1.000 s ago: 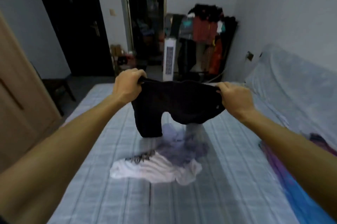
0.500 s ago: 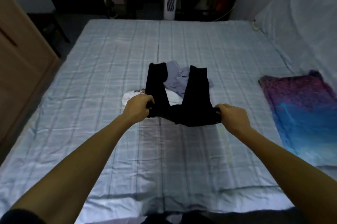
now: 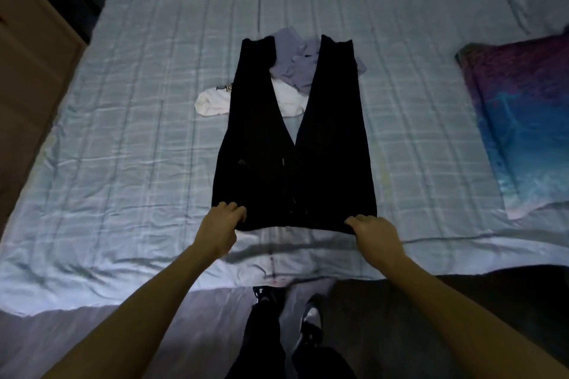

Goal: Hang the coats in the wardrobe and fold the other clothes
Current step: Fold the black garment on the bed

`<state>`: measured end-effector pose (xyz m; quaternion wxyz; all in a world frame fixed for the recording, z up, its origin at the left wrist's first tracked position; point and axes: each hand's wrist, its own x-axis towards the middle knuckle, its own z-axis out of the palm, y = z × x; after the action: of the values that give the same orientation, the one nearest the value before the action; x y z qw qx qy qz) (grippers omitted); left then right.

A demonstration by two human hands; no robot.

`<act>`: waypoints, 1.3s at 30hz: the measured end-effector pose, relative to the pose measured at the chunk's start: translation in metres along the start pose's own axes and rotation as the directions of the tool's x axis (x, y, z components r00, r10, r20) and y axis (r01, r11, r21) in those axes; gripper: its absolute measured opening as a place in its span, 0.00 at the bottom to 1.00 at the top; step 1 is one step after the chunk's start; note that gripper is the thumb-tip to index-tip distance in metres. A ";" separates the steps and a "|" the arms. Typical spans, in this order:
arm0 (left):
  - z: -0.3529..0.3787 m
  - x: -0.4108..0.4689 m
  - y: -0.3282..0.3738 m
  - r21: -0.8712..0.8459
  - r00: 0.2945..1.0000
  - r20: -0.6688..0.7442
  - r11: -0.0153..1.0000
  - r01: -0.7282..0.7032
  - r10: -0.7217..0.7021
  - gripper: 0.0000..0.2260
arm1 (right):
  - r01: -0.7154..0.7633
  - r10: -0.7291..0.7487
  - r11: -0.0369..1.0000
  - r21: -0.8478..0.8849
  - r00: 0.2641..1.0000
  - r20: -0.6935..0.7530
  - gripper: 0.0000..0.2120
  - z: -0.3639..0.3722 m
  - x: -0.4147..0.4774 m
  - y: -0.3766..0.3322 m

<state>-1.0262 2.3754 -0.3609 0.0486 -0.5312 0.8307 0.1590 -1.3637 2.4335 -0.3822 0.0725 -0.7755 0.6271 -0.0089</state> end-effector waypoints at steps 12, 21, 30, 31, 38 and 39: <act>0.143 -0.009 -0.014 -0.042 0.914 0.400 0.995 0.089 -0.065 0.27 | -0.275 0.210 0.960 0.058 0.841 0.499 0.27 0.150 -0.051 -0.038; 0.178 0.035 0.012 -0.057 0.932 0.339 0.991 -0.120 0.132 0.31 | -0.777 0.723 0.467 0.422 0.610 0.325 0.28 0.170 -0.041 -0.061; 0.203 0.030 0.020 0.066 0.857 0.494 0.976 -0.206 0.147 0.30 | -0.792 0.872 0.064 0.608 0.340 0.351 0.07 0.152 -0.037 -0.073; 0.199 0.028 0.016 0.060 0.854 0.496 0.975 -0.213 0.156 0.31 | -0.756 0.894 0.114 0.645 0.361 0.265 0.06 0.145 -0.033 -0.080; 0.190 -0.004 -0.034 0.094 0.871 0.486 0.987 -0.128 0.067 0.35 | -0.440 0.646 0.581 0.685 0.761 -0.059 0.22 0.118 0.031 -0.183; 0.191 -0.012 -0.044 0.072 0.885 0.460 0.991 -0.117 0.071 0.34 | -0.374 0.537 0.662 0.649 0.841 -0.062 0.23 0.122 0.039 -0.201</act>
<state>-0.9985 2.4290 -0.5475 0.2604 -0.4352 0.8275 0.2409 -1.1478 2.4482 -0.4807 0.2409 -0.5173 0.7681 -0.2905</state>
